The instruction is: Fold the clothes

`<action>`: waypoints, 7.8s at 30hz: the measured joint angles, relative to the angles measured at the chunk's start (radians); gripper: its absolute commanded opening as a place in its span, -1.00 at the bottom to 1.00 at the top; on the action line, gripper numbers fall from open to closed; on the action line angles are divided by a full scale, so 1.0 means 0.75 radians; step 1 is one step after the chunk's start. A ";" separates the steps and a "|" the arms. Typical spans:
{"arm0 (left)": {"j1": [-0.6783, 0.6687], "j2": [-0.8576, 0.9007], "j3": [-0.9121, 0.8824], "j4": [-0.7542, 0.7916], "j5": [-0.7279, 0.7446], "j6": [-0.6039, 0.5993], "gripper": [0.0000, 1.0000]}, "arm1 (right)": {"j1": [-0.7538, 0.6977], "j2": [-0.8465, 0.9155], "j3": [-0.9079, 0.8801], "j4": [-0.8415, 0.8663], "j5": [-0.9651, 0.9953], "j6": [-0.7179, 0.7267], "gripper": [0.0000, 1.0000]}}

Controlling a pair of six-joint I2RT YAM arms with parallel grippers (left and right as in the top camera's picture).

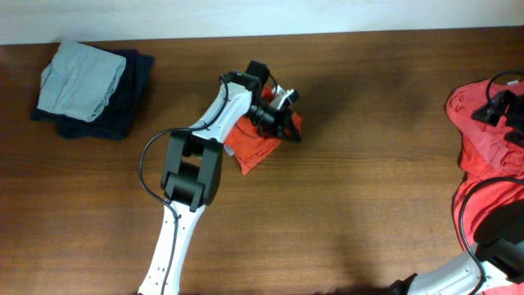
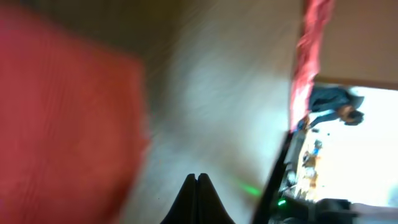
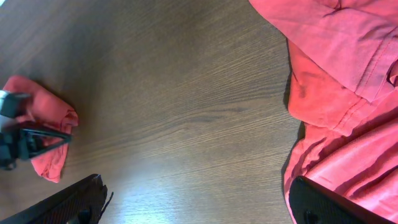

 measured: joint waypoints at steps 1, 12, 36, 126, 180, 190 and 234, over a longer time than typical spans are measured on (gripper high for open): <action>0.007 0.000 0.048 0.002 0.015 -0.026 -0.99 | 0.000 0.000 0.000 0.000 -0.001 0.000 0.97; 0.198 -0.005 0.389 0.145 -0.094 -0.292 -0.99 | 0.000 0.000 0.000 -0.001 0.000 0.001 0.97; 0.201 0.052 0.117 0.418 -0.402 -0.402 -0.99 | 0.000 0.000 0.000 0.000 0.000 0.000 0.97; 0.305 0.191 0.572 -0.765 -0.995 0.024 0.98 | 0.000 0.000 0.000 0.000 -0.001 0.000 0.97; 0.258 -0.159 0.655 -0.558 -1.268 0.065 -0.99 | 0.000 0.000 0.000 -0.001 0.000 0.000 0.97; 0.439 -0.161 0.655 -0.463 -1.343 0.315 -0.99 | 0.000 0.000 0.000 0.000 0.000 -0.001 0.97; 1.143 -0.139 0.655 -0.152 -1.254 0.559 -0.99 | 0.000 0.000 0.000 -0.001 0.000 0.000 0.97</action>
